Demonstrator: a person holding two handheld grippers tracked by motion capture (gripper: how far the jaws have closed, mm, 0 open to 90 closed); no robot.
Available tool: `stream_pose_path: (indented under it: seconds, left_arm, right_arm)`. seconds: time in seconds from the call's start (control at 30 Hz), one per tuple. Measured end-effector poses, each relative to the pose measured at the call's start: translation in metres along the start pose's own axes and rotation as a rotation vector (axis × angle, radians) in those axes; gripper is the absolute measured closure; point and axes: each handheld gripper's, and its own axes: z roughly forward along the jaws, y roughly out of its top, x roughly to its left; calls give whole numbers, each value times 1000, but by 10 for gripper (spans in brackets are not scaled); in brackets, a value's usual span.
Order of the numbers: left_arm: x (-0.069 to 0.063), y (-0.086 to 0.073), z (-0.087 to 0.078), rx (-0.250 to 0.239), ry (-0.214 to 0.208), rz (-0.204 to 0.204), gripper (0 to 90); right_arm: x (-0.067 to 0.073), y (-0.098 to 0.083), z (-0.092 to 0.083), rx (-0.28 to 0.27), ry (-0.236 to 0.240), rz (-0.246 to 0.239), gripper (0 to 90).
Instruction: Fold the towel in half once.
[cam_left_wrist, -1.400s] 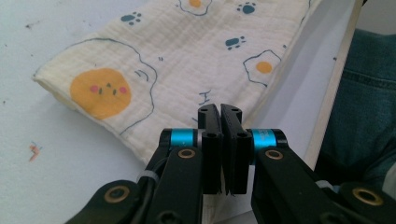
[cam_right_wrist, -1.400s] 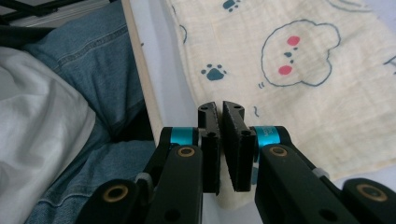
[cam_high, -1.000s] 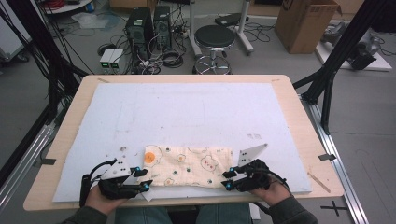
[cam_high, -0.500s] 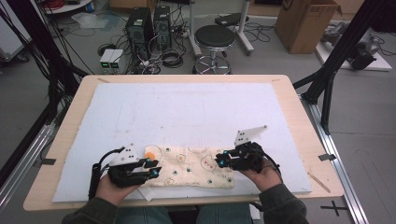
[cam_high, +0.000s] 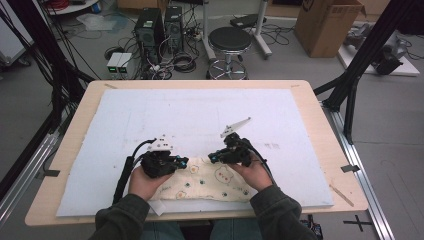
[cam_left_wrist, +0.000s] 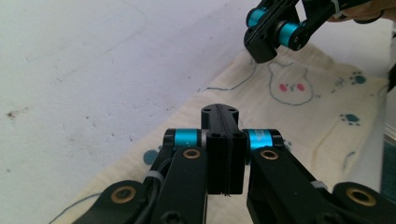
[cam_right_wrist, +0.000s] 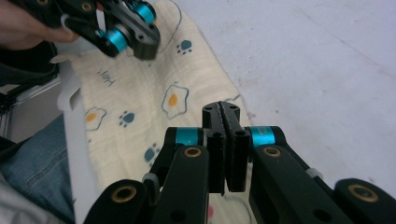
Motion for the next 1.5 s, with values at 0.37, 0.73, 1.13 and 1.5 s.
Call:
stream_pose_path:
  seconds: [0.37, 0.73, 1.13, 1.5]
  left_arm:
    - [14, -4, 18, 109, 87, -19, 894]
    - [27, -14, 12, 126, 133, -57, 893]
    - [41, -24, -9, 136, 183, -89, 893]
    - [47, -36, -20, 98, 185, -132, 893]
  right_arm:
    - [-11, 6, 35, 120, -21, 47, 894]
    - [-25, -12, 23, 100, -26, 116, 894]
    - [-39, -41, -9, 62, -51, 170, 891]
    - [-54, -71, -42, 19, -99, 226, 887]
